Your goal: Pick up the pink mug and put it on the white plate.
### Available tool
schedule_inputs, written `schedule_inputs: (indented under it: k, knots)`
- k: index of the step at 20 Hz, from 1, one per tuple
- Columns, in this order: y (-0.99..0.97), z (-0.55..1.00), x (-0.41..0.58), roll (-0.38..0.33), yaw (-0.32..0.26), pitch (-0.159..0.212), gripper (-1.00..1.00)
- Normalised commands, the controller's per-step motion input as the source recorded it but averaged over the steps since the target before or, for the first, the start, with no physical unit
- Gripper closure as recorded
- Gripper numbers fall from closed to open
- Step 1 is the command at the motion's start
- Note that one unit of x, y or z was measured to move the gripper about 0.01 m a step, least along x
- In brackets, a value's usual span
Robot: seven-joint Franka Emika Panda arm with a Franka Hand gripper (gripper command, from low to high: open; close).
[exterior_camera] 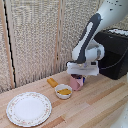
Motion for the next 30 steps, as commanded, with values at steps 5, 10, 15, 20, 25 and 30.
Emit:
schedule_inputs:
  k: [5,10,15,20,25,30]
  knots:
    - [0.0,0.75,0.0,0.009,-0.004,-0.011,1.0]
    - [0.16,1.0,0.057,0.03,0.001,0.0,1.0]
    - [0.45,0.94,0.194,0.006,0.0,-0.001,1.0]
    - [0.7,0.58,0.402,-0.029,0.002,0.0,1.0]
    - [0.79,0.31,0.434,-0.006,0.022,0.003,1.0]
    - [0.85,0.14,0.385,0.0,0.046,0.022,1.0]
